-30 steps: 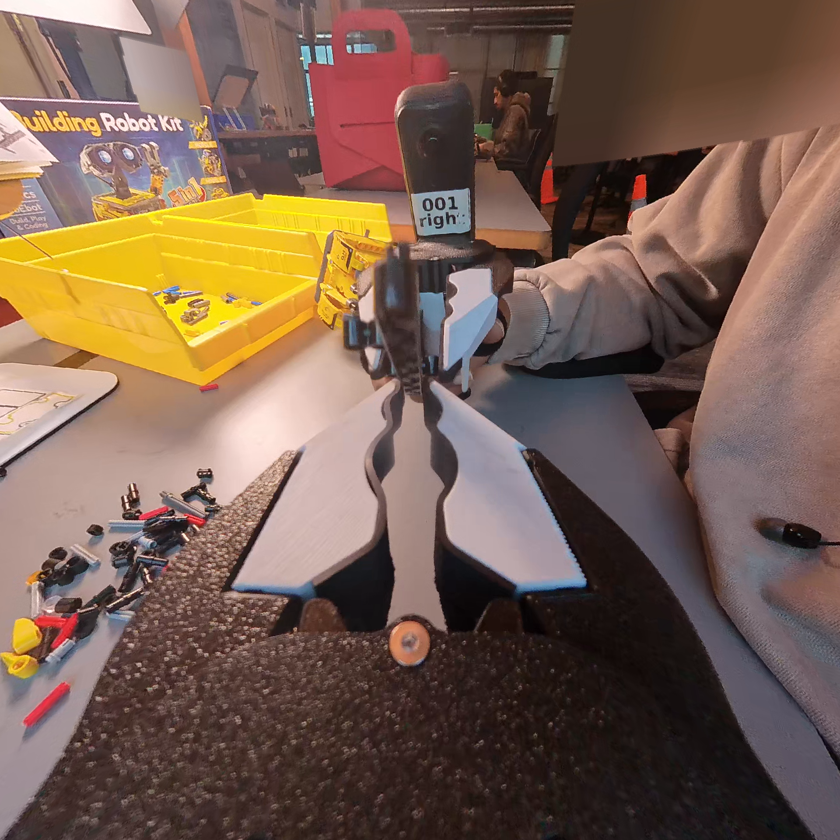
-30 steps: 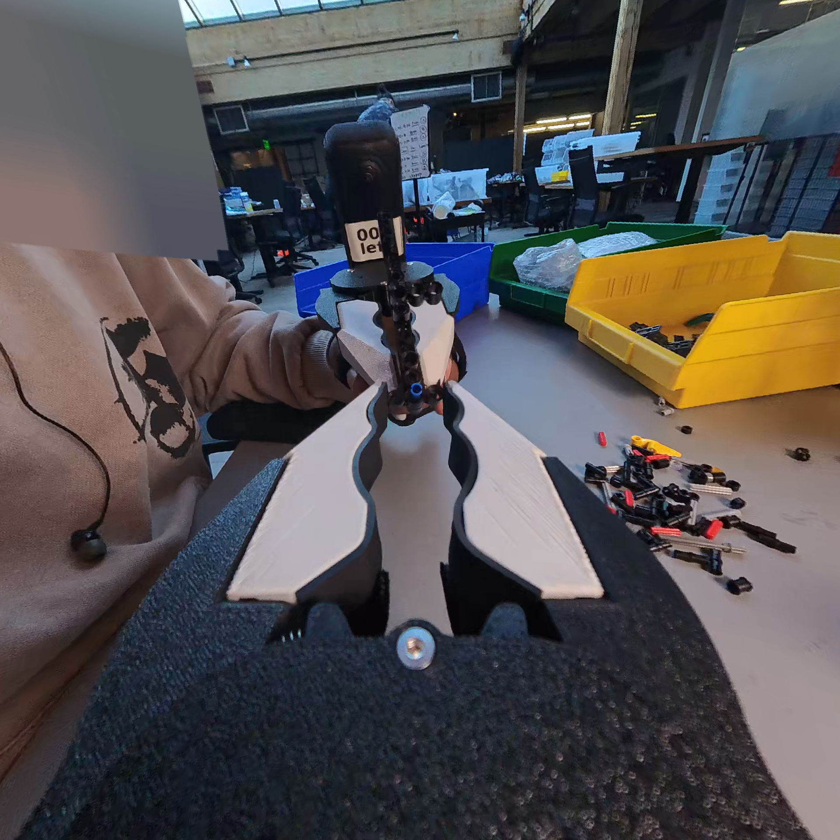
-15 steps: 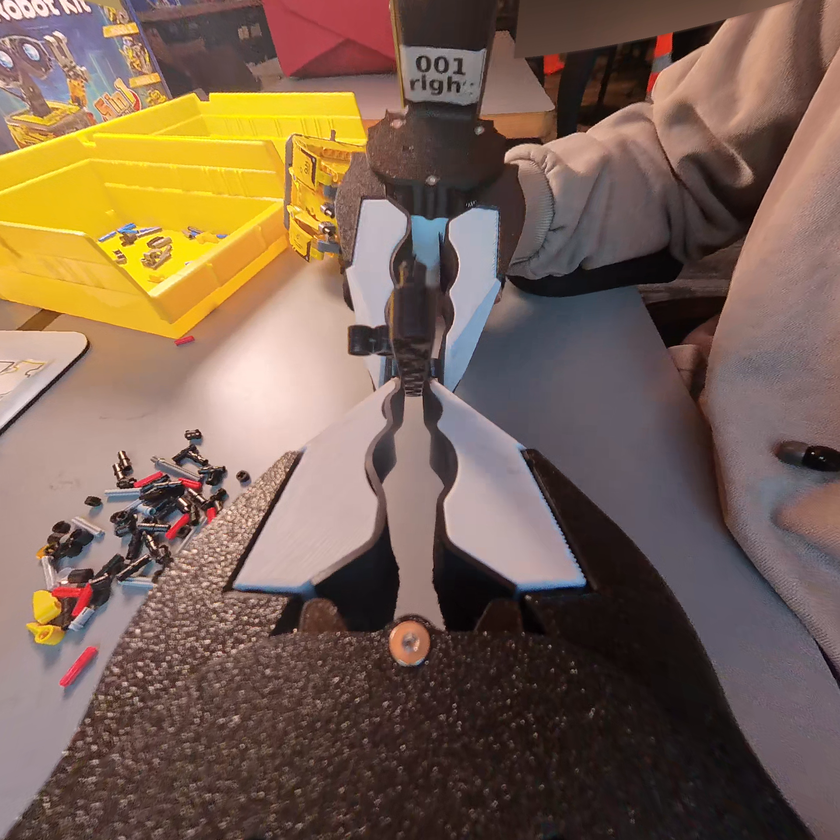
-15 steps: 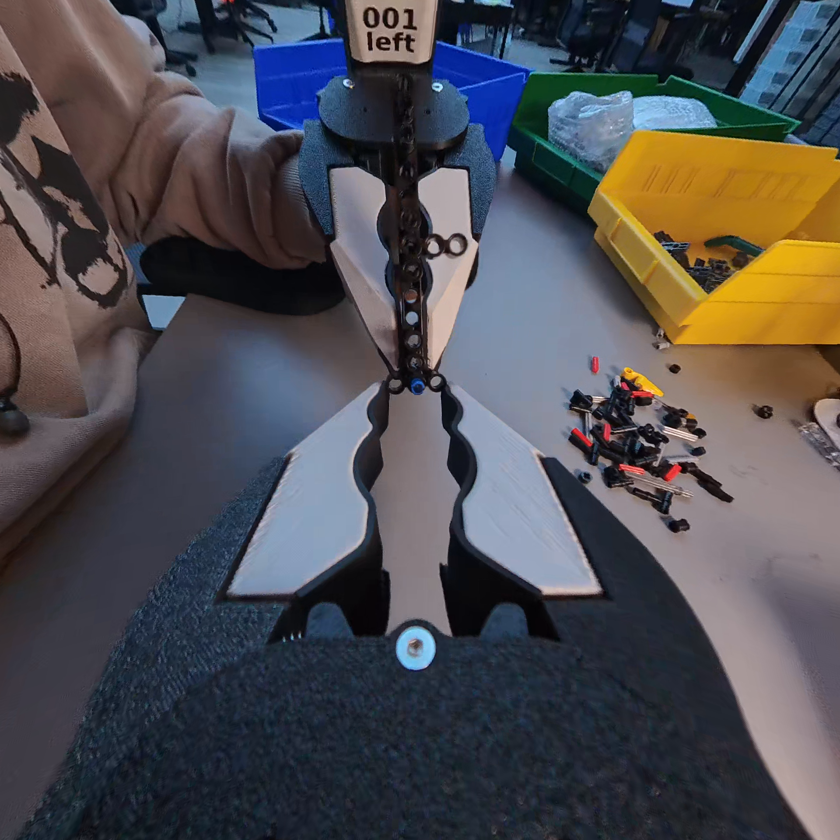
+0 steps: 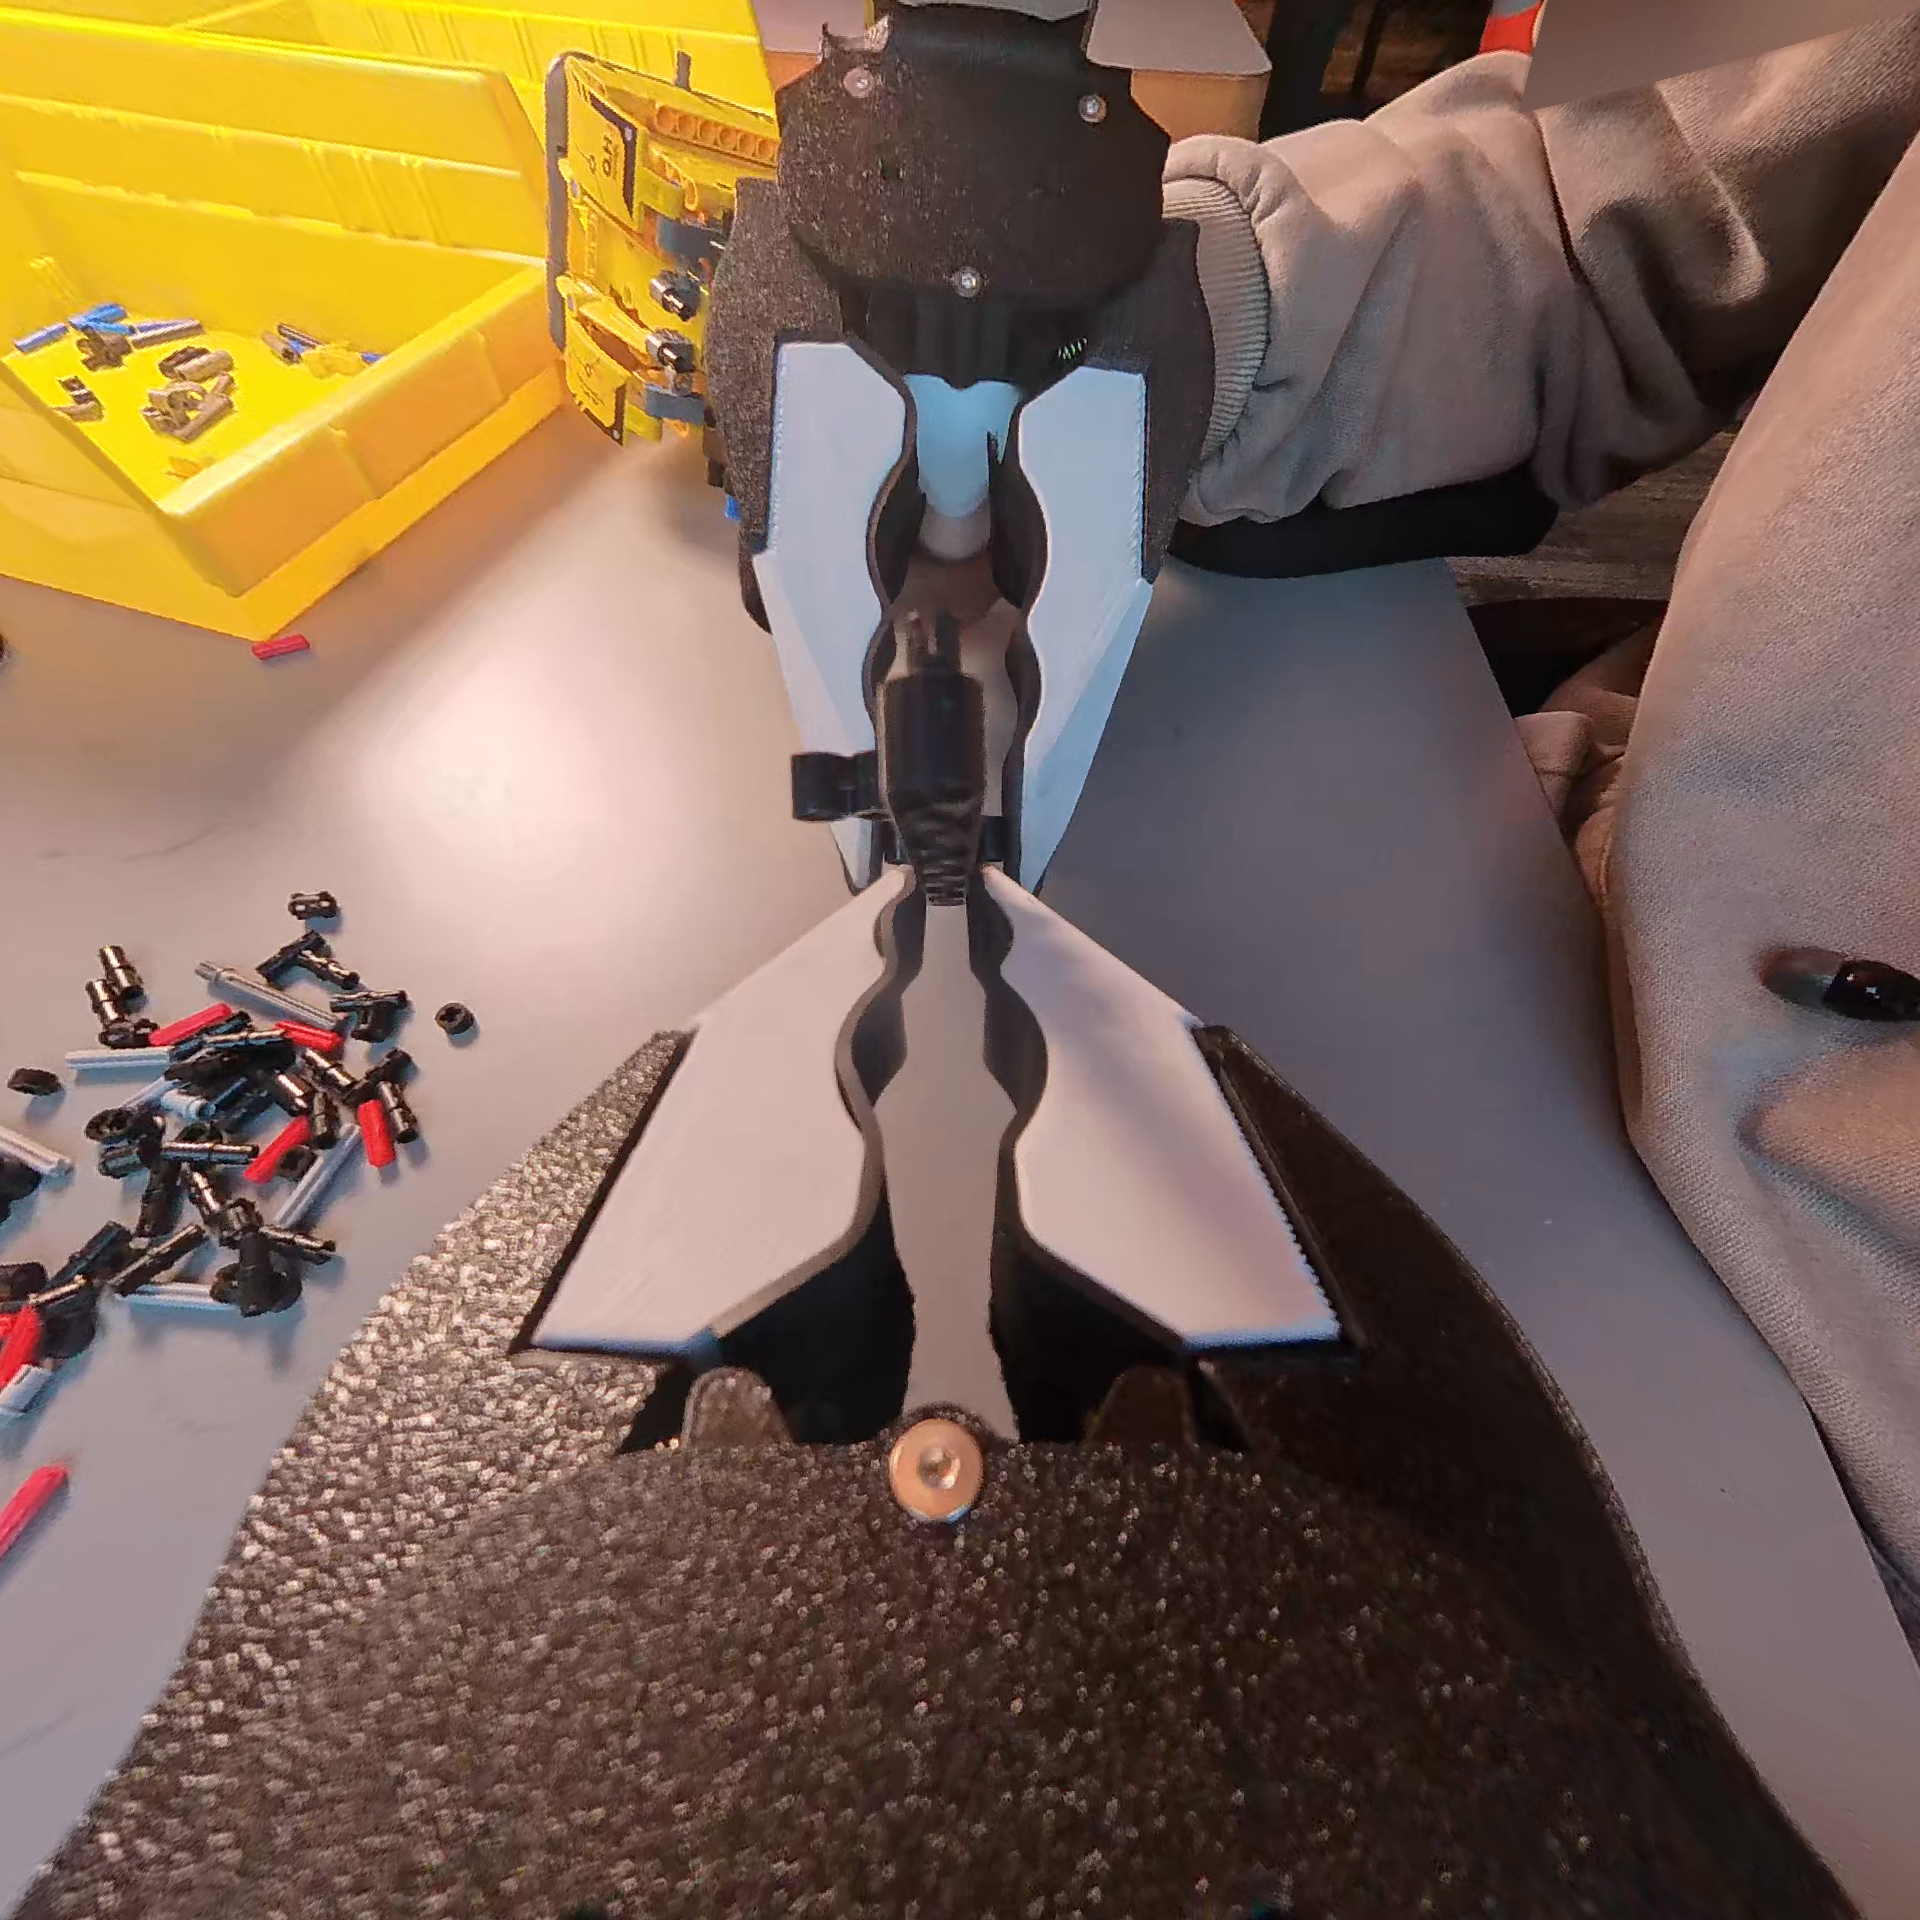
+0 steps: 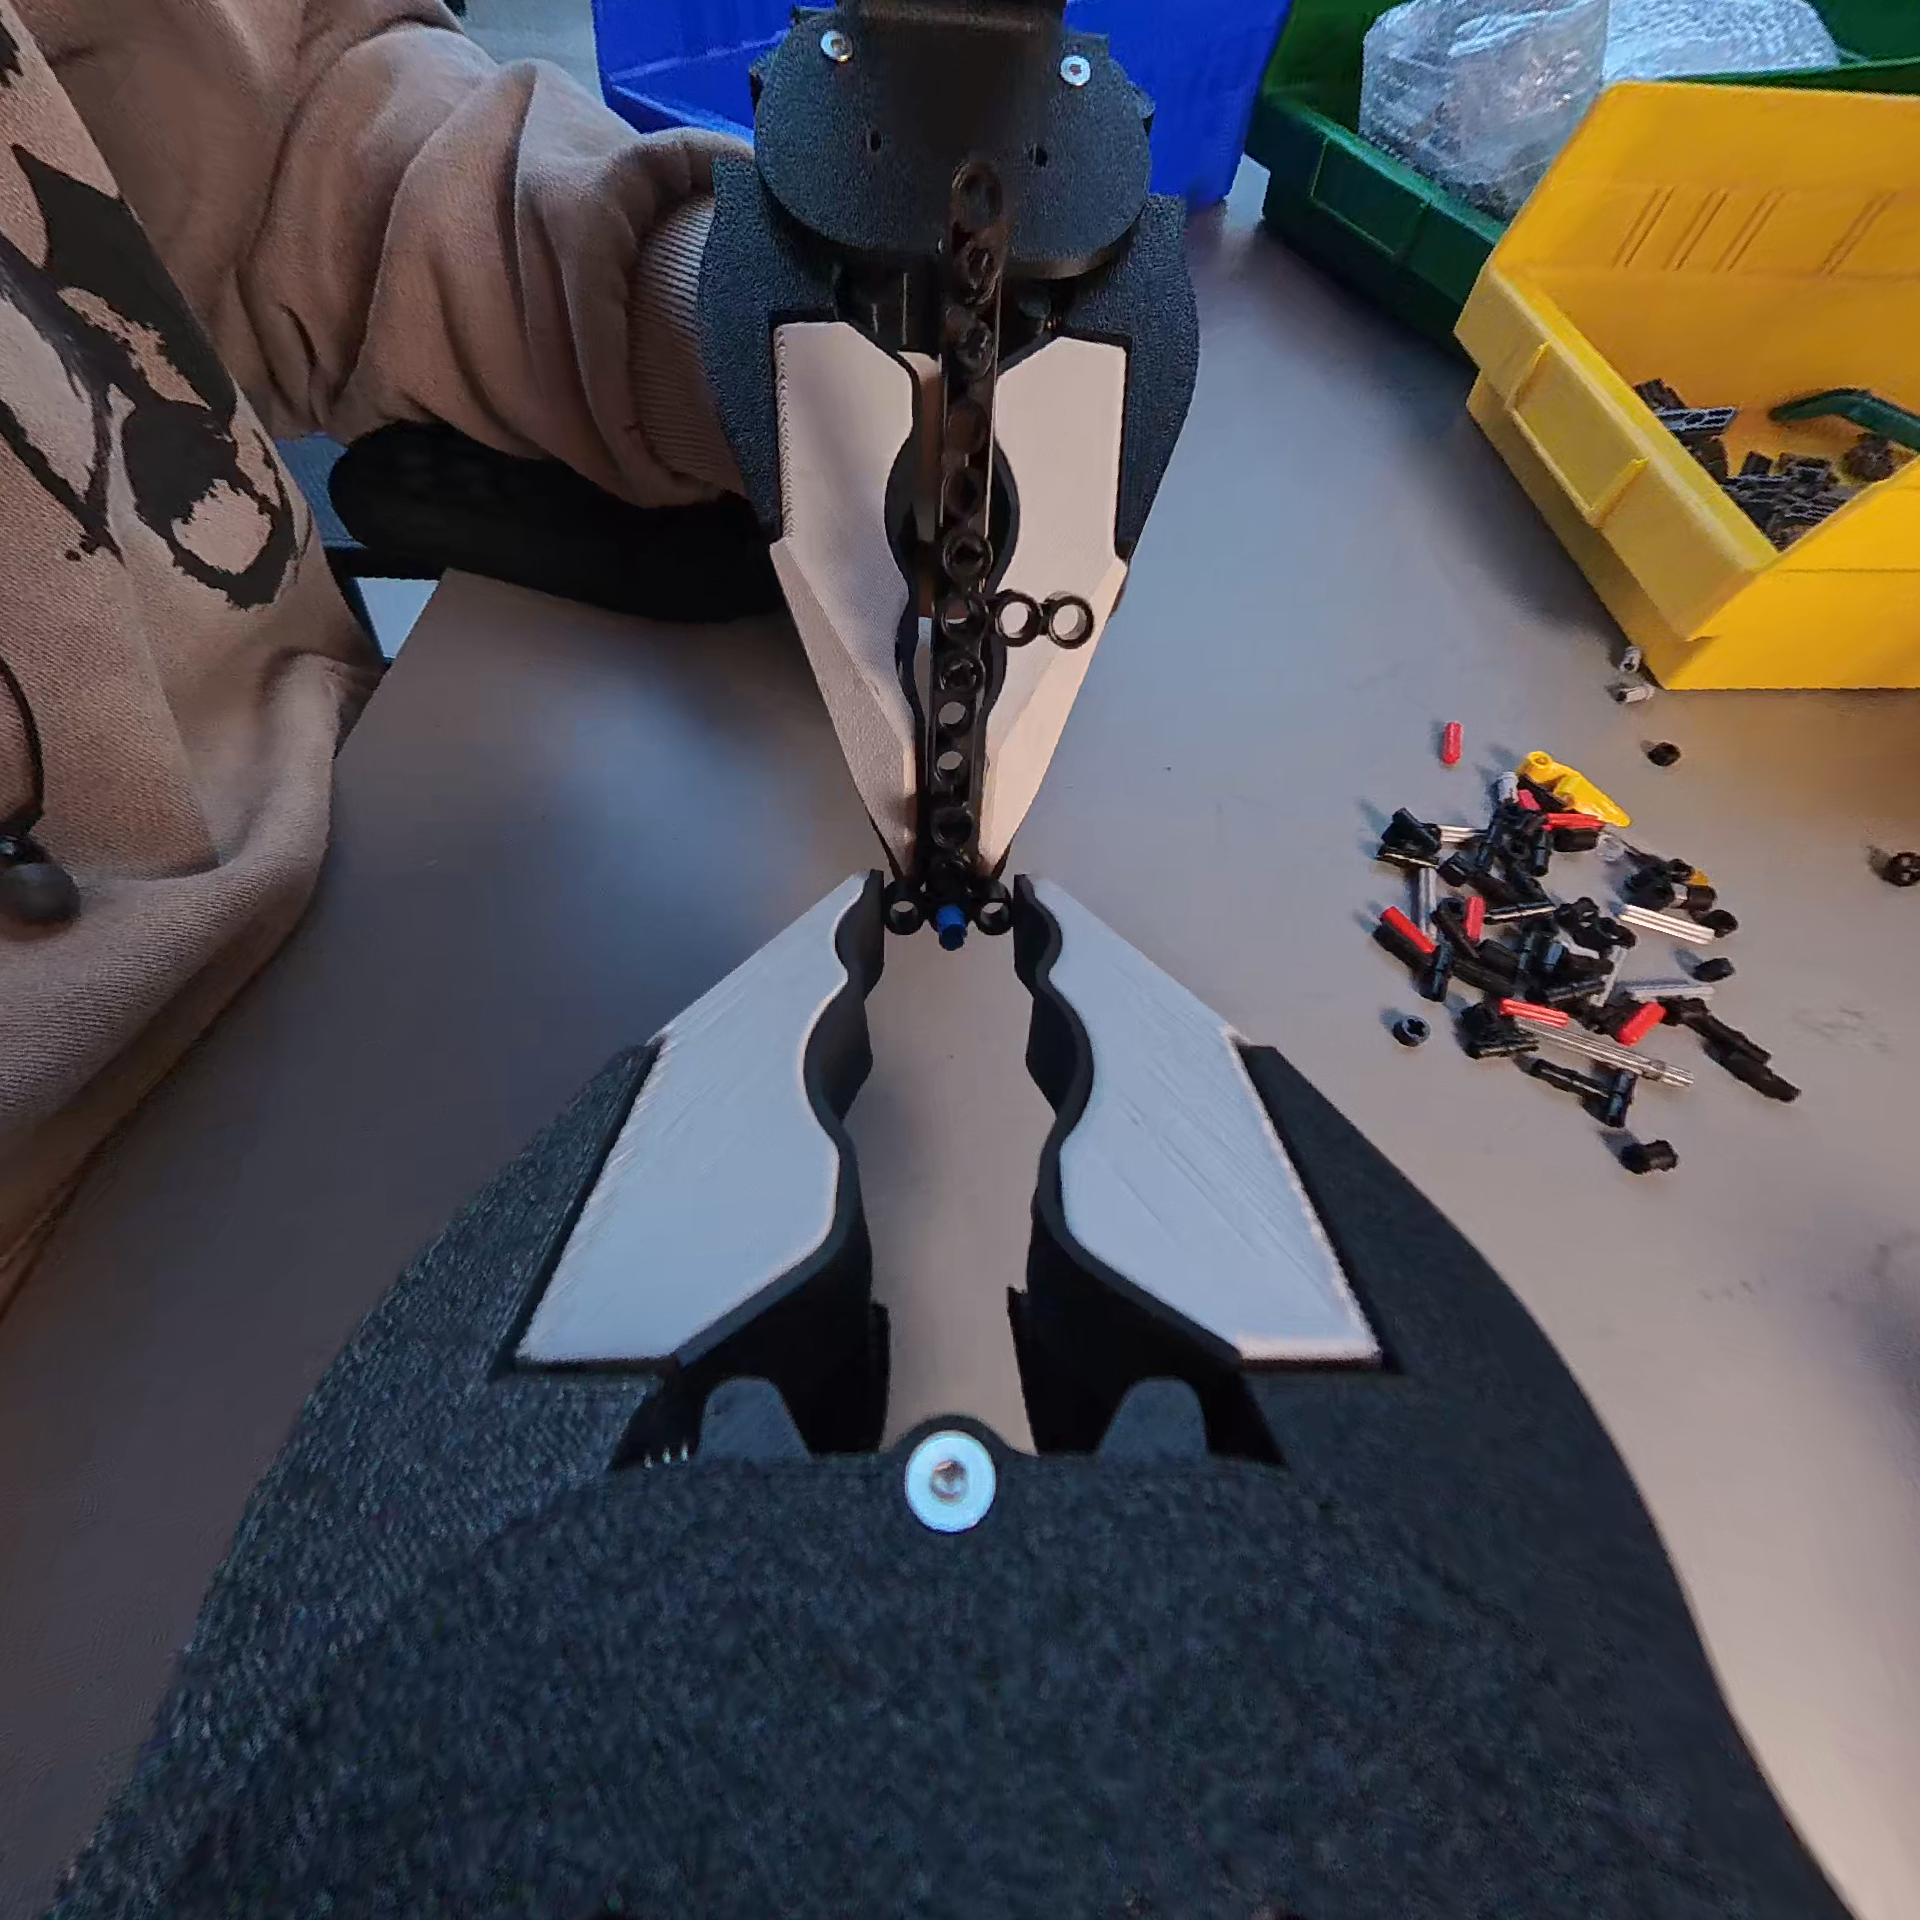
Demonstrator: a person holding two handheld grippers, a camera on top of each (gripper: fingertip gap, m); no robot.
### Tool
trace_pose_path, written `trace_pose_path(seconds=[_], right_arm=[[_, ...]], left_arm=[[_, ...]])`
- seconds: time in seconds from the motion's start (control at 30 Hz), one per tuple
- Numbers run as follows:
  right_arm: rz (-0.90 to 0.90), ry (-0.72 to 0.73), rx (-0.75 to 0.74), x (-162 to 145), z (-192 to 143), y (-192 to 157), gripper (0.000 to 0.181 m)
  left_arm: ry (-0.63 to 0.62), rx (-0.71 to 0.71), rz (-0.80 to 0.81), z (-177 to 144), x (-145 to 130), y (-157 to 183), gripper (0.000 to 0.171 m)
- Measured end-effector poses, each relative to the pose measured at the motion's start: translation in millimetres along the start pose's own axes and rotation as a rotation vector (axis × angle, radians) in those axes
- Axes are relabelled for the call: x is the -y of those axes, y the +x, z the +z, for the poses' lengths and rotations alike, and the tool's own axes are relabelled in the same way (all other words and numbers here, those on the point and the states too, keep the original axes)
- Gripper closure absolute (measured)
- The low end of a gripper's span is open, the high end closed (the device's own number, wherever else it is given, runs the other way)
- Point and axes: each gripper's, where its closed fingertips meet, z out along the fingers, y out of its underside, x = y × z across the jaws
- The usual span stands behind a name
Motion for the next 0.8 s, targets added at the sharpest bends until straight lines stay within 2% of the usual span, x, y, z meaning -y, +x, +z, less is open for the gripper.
trace_pose_path(seconds=[0.47,0.73,0.8], right_arm=[[0.102,0.105,0.033,12,-5,3,0.159],[0.216,0.228,0.053,29,-14,11,0.159],[0.232,0.238,0.054,30,-14,12,0.159]], left_arm=[[0.130,-0.014,-0.092,-5,14,-3,0.165],[0.280,-0.060,-0.241,-13,33,-9,0.163],[0.315,-0.049,-0.253,-16,37,-12,0.158]])
